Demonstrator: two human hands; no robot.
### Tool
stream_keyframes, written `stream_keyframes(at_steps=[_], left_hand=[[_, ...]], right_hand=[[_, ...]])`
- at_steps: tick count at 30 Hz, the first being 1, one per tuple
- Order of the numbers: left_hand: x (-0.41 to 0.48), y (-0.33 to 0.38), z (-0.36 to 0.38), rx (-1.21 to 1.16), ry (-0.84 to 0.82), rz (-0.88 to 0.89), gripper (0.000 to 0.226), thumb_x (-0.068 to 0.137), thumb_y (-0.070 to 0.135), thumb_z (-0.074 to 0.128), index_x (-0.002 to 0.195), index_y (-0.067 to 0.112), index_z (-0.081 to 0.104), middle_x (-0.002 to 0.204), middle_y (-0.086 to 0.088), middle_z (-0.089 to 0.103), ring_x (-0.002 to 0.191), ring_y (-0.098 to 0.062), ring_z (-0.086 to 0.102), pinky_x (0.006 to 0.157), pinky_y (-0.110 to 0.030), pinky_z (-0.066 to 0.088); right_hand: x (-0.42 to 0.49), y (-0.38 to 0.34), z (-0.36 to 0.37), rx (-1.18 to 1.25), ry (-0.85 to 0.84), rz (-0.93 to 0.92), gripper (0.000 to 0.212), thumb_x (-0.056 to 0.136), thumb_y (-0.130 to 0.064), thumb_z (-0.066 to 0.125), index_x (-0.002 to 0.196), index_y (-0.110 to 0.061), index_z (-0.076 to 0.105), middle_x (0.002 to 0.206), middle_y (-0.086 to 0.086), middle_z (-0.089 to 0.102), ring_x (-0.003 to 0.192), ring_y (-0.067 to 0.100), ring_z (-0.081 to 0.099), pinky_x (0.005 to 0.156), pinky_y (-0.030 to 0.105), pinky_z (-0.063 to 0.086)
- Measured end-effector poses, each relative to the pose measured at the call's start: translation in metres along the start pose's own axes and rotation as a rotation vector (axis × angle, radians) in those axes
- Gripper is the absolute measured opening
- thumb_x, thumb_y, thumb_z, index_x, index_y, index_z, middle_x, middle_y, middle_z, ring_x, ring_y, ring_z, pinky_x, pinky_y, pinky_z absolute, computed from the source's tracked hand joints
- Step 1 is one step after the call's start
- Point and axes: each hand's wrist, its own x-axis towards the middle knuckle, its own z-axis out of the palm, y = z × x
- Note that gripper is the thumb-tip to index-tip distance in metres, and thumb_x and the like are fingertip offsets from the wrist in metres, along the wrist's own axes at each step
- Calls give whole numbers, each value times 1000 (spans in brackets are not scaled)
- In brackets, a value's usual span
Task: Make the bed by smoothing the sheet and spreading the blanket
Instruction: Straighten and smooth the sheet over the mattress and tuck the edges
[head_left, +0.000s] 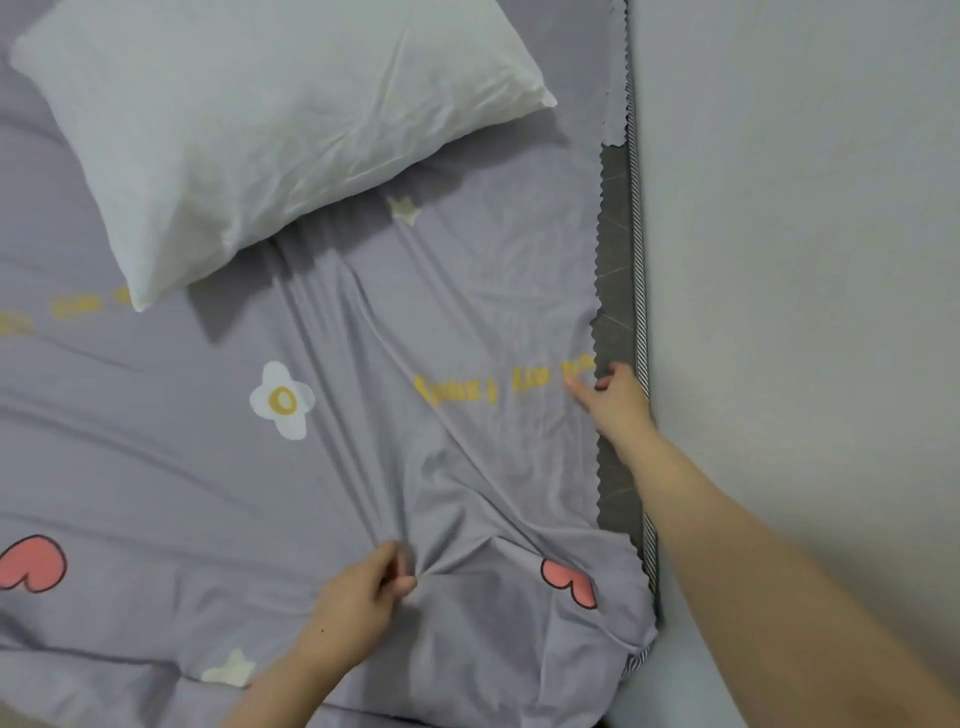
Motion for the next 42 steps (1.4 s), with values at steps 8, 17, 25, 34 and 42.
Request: stream_keyframes(at_steps=[8,17,25,34,42], left_hand=[[8,-4,-1,5,-148,-35,25,88,30,60,74,31,40,66,11,54,70,-7,53,64,-18,36],[5,6,6,156,-380,-72,20,88,38,55,83,28,38,80,9,47,103,-22,60,87,-24,41],[10,4,19,168,-344,-64,37,98,46,33,127,30,50,142,1,51,126,-12,51,104,-18,33],[54,24,-10,413,60,283,98,61,76,65,146,36,38,158,-4,27,141,-32,32,103,-53,38],[44,53,38,689,-163,457,110,41,93,49,140,44,44,152,-7,39,144,-34,19,96,-75,24]], right_hand=[[66,-46,12,430,199,-13,38,86,-15,67,60,-17,39,68,9,48,64,17,42,53,24,36],[67,-23,-39,-1089,223,-469,23,95,-7,42,115,-2,53,101,23,67,92,40,66,72,41,51],[86,-54,-14,-1114,302,-322,55,97,-10,34,149,-12,15,148,14,28,135,33,30,101,42,37],[89,-49,30,-974,-133,-633,61,100,-51,26,152,-38,-3,159,-9,-18,148,25,-11,119,52,1],[35,11,17,-624,470,-249,54,100,-26,41,148,-4,28,156,13,28,145,30,23,117,45,15]])
